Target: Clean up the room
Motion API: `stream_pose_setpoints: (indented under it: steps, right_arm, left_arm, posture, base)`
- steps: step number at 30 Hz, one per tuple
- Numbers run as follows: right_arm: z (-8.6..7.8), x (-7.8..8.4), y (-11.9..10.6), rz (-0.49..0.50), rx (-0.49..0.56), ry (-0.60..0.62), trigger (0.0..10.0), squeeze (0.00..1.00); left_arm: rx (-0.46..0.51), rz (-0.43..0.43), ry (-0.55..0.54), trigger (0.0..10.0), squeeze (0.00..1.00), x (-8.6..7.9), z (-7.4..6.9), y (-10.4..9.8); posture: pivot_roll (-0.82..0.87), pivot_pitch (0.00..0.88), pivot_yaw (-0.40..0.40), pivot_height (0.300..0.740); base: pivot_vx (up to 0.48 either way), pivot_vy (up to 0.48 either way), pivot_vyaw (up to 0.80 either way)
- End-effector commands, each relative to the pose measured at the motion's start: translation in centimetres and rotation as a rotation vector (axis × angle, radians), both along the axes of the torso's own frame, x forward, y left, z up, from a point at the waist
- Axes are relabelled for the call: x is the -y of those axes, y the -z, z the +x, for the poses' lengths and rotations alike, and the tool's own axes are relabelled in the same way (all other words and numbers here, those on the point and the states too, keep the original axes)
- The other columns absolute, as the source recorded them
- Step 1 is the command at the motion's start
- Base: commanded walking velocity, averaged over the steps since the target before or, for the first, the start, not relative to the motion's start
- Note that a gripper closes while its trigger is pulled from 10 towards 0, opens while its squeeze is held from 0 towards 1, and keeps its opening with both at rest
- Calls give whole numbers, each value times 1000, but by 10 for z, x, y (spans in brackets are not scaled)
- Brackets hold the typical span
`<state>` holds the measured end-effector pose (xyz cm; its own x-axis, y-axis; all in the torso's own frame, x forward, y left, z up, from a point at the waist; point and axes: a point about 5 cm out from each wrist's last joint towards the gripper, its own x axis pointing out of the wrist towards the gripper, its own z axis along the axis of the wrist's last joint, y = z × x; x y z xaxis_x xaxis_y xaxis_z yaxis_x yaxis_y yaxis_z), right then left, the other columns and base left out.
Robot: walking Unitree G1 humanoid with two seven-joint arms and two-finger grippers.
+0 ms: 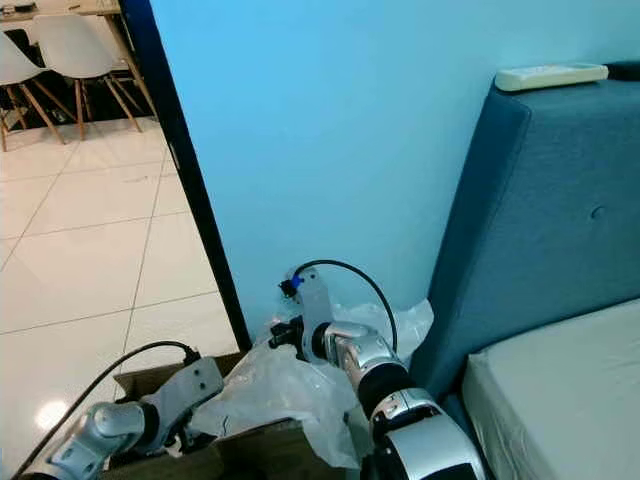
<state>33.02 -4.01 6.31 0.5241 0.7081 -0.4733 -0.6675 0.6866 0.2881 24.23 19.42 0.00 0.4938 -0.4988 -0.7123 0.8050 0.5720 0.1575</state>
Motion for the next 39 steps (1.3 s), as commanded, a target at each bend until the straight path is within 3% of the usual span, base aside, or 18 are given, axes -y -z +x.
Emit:
stream_pose_setpoints:
  steps: [1,9,14,15,17,18,21,22,24,27,28,29,30,31,39]
  right_arm:
    - [3,-3,-6,9,14,-7,10000,0]
    - [4,-3,-7,26,17,3,10000,0]
    - [3,-4,-9,69,10,-2,10000,0]
    - [2,-5,-11,103,6,-16,10000,945]
    - [2,-6,-12,134,-6,-30,10000,1000]
    - [2,-6,-12,134,-6,-30,10000,1000]
    - [1,-4,-14,162,-26,-41,10000,1000]
    - [1,-4,-14,162,-26,-41,10000,1000]
    - [1,4,-11,136,-34,-32,10000,1000]
    - [1,7,-9,120,-39,-32,10000,1000]
    - [1,13,-6,87,-48,-39,10000,1000]
    - [0,20,-3,55,-57,-41,10000,694]
    - [0,24,-1,35,-63,-43,10000,694]
    - [1,30,0,15,-59,-34,10000,0]
    - [4,44,-4,-2,-41,8,10000,0]
  left_arm:
    - [-10,-25,7,0,0,6,-1,3]
    - [3,19,0,0,0,7,1,7]
    - [16,101,2,0,0,1,3,11]
    - [23,151,1,0,0,-4,3,13]
    - [22,200,1,0,0,-9,2,15]
    - [22,200,1,0,0,-9,2,15]
    - [-31,333,22,0,0,-26,-8,26]
    - [-31,333,22,0,0,-26,-8,26]
    - [-116,424,67,0,0,-40,-25,38]
    - [-153,456,87,0,0,-45,-33,43]
    - [-201,489,110,0,0,-51,-43,48]
    - [-241,527,140,0,0,-55,-53,53]
    - [-264,551,159,0,0,-58,-58,56]
    - [-286,576,181,0,0,-60,-65,60]
    - [-320,663,207,0,0,-58,-75,71]
  posture:
    - [-9,38,-64,615]
    - [-11,40,-59,615]
    - [-12,41,-58,615]
    - [-12,40,-56,615]
    - [-12,40,-56,615]
    - [-12,40,-56,615]
    - [-14,39,-54,615]
    - [-14,39,-54,615]
    - [-15,37,-52,615]
    - [-15,37,-52,615]
    - [-14,34,-51,615]
    - [-13,33,-50,615]
    - [-13,33,-50,615]
    - [-14,32,-49,615]
    - [-26,27,-42,615]
  base:
    - [0,0,0]
    - [0,0,0]
    - [0,0,0]
    - [0,0,0]
    - [0,0,0]
    - [0,0,0]
    - [0,0,0]
    - [0,0,0]
    - [0,0,0]
    - [0,0,0]
    - [0,0,0]
    - [0,0,0]
    - [0,0,0]
    - [0,0,0]
    - [0,0,0]
